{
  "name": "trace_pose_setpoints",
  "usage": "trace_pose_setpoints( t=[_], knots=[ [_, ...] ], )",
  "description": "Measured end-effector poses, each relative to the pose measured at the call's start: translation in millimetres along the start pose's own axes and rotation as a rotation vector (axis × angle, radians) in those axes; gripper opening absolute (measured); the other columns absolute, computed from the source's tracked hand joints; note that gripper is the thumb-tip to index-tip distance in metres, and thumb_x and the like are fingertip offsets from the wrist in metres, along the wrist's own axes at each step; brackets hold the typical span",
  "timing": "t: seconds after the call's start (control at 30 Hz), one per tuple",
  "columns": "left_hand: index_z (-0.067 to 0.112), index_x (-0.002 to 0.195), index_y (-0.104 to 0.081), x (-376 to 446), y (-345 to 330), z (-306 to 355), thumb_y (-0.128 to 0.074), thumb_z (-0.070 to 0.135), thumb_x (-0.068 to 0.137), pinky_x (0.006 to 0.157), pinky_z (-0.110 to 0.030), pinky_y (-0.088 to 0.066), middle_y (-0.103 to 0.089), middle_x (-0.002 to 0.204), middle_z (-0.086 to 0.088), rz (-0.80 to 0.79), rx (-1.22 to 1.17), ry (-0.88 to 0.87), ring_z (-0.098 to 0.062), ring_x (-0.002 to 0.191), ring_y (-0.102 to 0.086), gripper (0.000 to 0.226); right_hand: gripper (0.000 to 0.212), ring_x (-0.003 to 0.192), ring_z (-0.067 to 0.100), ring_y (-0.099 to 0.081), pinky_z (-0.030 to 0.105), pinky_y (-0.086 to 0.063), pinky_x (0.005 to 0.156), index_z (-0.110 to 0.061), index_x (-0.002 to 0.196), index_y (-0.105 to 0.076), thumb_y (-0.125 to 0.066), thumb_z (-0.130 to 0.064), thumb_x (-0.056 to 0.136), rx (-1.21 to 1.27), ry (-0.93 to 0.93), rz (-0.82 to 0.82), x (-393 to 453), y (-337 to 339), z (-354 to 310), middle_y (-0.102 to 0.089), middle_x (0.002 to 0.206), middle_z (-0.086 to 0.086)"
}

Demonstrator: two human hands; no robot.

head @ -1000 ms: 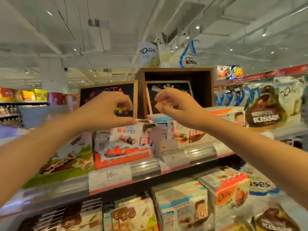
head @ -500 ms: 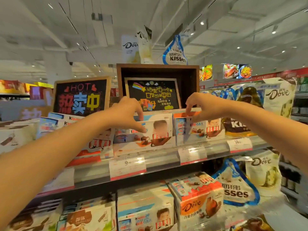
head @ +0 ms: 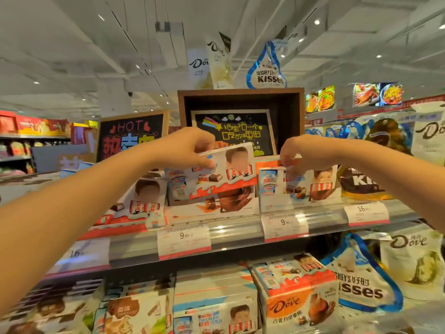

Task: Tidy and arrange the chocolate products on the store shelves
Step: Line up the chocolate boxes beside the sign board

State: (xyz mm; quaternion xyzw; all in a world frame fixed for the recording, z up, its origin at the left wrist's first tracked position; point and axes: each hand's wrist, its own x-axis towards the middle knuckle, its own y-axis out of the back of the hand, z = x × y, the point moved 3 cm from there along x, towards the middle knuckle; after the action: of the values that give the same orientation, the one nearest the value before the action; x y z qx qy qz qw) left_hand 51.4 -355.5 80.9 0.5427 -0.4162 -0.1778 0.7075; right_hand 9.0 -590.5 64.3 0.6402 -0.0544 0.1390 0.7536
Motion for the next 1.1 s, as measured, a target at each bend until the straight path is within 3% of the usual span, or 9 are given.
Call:
trace_pose_setpoints(
  t=[0.1, 0.17, 0.33, 0.53, 0.63, 0.73, 0.83, 0.93, 1.1],
  knots=[
    [0.008, 0.086, -0.053, -7.9, 15.7, 3.9, -0.066, 0.025, 0.083, 0.072, -0.043, -0.058, -0.071, 0.092, -0.005, 0.094, -0.154, 0.034, -0.016, 0.085, -0.069, 0.022, 0.011, 0.089, 0.018, -0.057, 0.032, -0.052, 0.072, -0.018, 0.098, -0.059, -0.061, -0.021, 0.088, 0.082, 0.036, 0.046, 0.3, 7.3, 5.5, -0.059, 0.103, 0.002],
    [0.010, 0.090, -0.053, -14.1, 27.3, 6.0, -0.065, 0.023, 0.084, 0.066, -0.038, -0.059, -0.072, 0.090, -0.005, 0.164, -0.207, 0.038, -0.016, 0.082, -0.070, 0.018, 0.007, 0.079, 0.015, -0.054, 0.023, -0.043, 0.059, -0.020, 0.092, -0.054, -0.060, -0.019, 0.089, 0.129, 0.060, 0.102, -1.3, 15.0, 7.4, -0.057, 0.091, -0.002],
    [0.019, 0.088, -0.057, -36.2, 55.9, 9.1, -0.059, 0.009, 0.087, 0.053, -0.016, -0.051, -0.073, 0.076, 0.007, 0.249, -0.450, -0.023, -0.007, 0.071, -0.070, 0.011, 0.012, 0.088, 0.022, -0.058, 0.035, -0.047, 0.073, -0.020, 0.095, -0.056, -0.064, -0.021, 0.086, 0.244, 0.077, 0.359, -4.4, 38.8, 4.7, -0.061, 0.091, 0.000],
    [0.006, 0.103, -0.058, -66.3, 66.0, -13.5, -0.062, 0.016, 0.084, 0.059, -0.024, -0.057, -0.074, 0.090, -0.006, 0.079, -0.286, 0.029, -0.017, 0.080, -0.071, 0.021, 0.024, 0.084, 0.028, -0.060, 0.035, -0.047, 0.070, -0.009, 0.100, -0.061, -0.066, -0.026, 0.084, 0.314, 0.047, 0.596, -8.8, 75.2, -25.1, -0.065, 0.094, 0.011],
    [0.002, 0.100, -0.057, -84.2, 71.0, -31.8, -0.063, 0.016, 0.083, 0.055, -0.022, -0.055, -0.073, 0.086, -0.008, 0.069, -0.271, 0.060, -0.018, 0.076, -0.071, 0.022, 0.022, 0.073, 0.018, -0.059, 0.026, -0.043, 0.059, -0.010, 0.098, -0.061, -0.066, -0.026, 0.084, 0.458, 0.091, 0.628, -9.4, 89.1, -49.7, -0.065, 0.089, 0.006],
    [0.011, 0.095, -0.058, -104.1, 78.1, -55.5, -0.068, 0.033, 0.076, 0.062, -0.033, -0.059, -0.073, 0.088, -0.009, 0.016, -0.226, 0.081, -0.024, 0.079, -0.071, 0.031, 0.018, 0.066, 0.004, -0.059, 0.013, -0.045, 0.050, -0.012, 0.097, -0.061, -0.066, -0.024, 0.085, 0.569, 0.145, 0.584, -3.1, 92.9, -86.1, -0.066, 0.083, -0.001],
    [0.027, 0.086, -0.057, -124.6, 72.7, -71.5, -0.064, 0.051, 0.074, 0.063, -0.041, -0.055, -0.068, 0.080, -0.008, 0.046, -0.079, 0.022, -0.025, 0.074, -0.065, 0.028, 0.016, 0.069, 0.005, -0.065, 0.018, -0.053, 0.055, -0.016, 0.094, -0.060, -0.067, -0.026, 0.083, 0.659, 0.204, 0.556, 5.6, 91.7, -122.4, -0.069, 0.087, -0.002],
    [0.024, 0.079, -0.051, -140.4, 62.1, -79.1, -0.064, 0.040, 0.080, 0.054, -0.018, -0.037, -0.052, 0.064, 0.003, 0.190, 0.124, -0.106, -0.011, 0.061, -0.051, 0.021, 0.019, 0.074, 0.008, -0.066, 0.021, -0.055, 0.060, -0.015, 0.096, -0.061, -0.067, -0.027, 0.084, 0.685, 0.255, 0.569, 14.4, 91.0, -152.8, -0.070, 0.090, 0.000],
    [0.011, 0.087, -0.051, -145.9, 51.2, -81.3, -0.062, 0.023, 0.086, 0.054, -0.016, -0.036, -0.052, 0.066, 0.008, 0.220, 0.196, -0.144, 0.000, 0.065, -0.051, 0.016, 0.018, 0.080, 0.011, -0.067, 0.029, -0.057, 0.070, -0.015, 0.094, -0.060, -0.067, -0.027, 0.083, 0.739, 0.294, 0.588, 23.9, 93.6, -182.2, -0.070, 0.092, 0.002]
  ],
)
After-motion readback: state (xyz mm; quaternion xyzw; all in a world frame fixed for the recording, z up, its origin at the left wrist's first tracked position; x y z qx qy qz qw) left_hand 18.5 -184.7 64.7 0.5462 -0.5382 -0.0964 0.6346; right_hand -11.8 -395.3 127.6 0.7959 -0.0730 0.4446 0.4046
